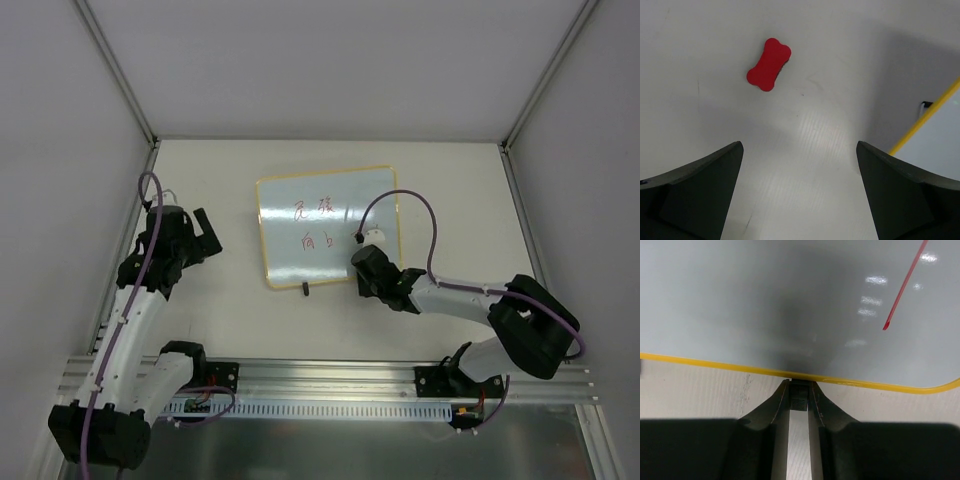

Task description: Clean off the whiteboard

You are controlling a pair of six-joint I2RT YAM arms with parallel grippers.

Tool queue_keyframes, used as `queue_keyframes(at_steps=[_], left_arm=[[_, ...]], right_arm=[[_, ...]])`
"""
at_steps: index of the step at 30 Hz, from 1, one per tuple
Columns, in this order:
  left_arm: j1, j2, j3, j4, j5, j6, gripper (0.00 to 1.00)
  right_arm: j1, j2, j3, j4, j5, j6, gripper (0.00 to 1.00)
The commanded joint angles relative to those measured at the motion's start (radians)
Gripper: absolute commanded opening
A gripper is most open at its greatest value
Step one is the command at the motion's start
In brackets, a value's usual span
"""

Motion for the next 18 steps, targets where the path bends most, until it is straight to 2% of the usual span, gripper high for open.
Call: queue_keyframes(at_steps=[1, 4, 9, 13, 18], left_arm=[[0.010, 0.125, -0.024, 0.073, -0.056, 0.026, 0.99], [0.038, 0.259, 0.007, 0.139, -0.021, 0.094, 0.99], [0.185, 0.483, 0.100, 0.173, 0.111, 0.193, 0.98], [0.225, 0.645, 0.149, 0.177, 0.153, 0.221, 0.96], [0.230, 0.742, 0.192, 0.191, 0.227, 0.261, 0.87]], right_arm=[[0.022, -0.060, -0.034, 0.028, -0.074, -0.077, 0.00], [0.022, -0.083, -0.052, 0.042, -0.099, -0.117, 0.00], [0.022, -0.106, -0.067, 0.045, -0.108, -0.142, 0.00], [0.024, -0.122, -0.083, 0.051, -0.124, -0.134, 0.00], [0.024, -0.128, -0.093, 0.051, -0.121, -0.132, 0.00]])
